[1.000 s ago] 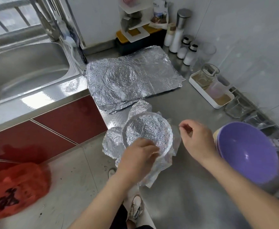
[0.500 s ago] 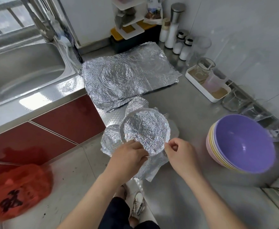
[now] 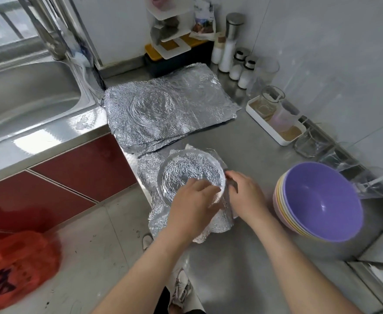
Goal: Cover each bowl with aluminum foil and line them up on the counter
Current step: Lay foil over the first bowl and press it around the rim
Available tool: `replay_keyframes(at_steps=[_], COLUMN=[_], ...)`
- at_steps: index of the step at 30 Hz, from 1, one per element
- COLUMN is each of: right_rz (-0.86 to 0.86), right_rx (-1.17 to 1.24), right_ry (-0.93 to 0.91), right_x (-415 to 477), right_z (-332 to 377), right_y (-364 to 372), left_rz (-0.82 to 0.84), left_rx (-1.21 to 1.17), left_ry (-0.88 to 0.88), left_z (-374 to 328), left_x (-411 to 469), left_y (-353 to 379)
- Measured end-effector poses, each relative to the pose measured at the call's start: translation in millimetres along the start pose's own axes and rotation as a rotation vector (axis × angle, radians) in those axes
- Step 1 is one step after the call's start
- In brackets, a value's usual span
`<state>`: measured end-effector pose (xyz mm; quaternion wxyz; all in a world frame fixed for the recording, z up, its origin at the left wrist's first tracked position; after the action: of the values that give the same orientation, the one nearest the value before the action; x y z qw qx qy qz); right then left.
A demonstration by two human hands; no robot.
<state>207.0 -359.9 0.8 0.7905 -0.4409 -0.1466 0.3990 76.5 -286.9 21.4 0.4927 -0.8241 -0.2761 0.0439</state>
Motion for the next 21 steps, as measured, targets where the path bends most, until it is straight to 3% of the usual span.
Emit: replay_keyframes(at_steps=[6,14,21], right_rz=[-0.056,-0.112,-0.045], right_rx=[0.067,0.199,0.486], right_ry=[-0.008,0.049,0.239], right_x=[-1.7,-5.7,-11.3], right_z=[0.9,2.7,6.5], right_y=[8.2,9.5,14.5], left_rz=[-0.004,-0.135,-0.140], left_rx=[0.025,0.011,-0.010], left_ry=[0.069,0.092,0.097], left_z=[12.8,9.9,8.8], left_x=[-11.9,-17.1,-14.5], left_y=[1.6,15.5,21.0])
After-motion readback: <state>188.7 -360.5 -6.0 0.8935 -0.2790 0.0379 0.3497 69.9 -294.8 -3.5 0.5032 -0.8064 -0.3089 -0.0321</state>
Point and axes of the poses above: each hand's wrist, its own x-axis towards the middle knuckle, its own y-axis out of the palm, z = x × y, the point moved 4 cm from there along x, towards the middle knuckle, and after that the axes turned 1 degree about y, right-handed, at the moved point
